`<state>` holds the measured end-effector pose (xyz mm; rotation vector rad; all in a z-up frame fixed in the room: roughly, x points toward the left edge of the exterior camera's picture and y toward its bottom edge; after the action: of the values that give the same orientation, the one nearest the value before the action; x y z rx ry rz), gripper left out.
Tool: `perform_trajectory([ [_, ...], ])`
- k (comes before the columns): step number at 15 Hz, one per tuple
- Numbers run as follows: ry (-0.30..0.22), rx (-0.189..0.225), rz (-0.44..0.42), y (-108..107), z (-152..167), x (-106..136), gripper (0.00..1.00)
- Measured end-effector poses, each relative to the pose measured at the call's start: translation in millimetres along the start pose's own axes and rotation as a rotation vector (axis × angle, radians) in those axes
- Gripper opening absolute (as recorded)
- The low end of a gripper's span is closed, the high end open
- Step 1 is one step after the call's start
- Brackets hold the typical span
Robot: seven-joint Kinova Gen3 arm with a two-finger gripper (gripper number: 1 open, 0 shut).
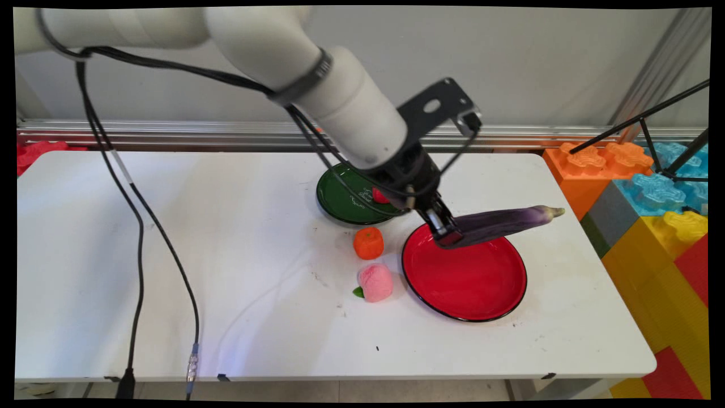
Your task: Place the picked object on the table
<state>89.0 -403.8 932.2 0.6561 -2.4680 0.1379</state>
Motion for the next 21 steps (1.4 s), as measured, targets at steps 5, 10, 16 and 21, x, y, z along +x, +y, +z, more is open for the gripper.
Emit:
perform_trajectory([
  [5, -0.023, -0.026, 0.051, -3.7, -39.2, -31.0, 0.00],
  [10, -0.056, -0.068, 0.103, -16.4, -61.3, -82.0, 0.00],
  [16, -0.082, -0.115, 0.172, -35.8, -68.2, -134.7, 0.00],
  [21, -0.102, -0.175, 0.260, -53.3, -64.6, -182.3, 0.00],
])
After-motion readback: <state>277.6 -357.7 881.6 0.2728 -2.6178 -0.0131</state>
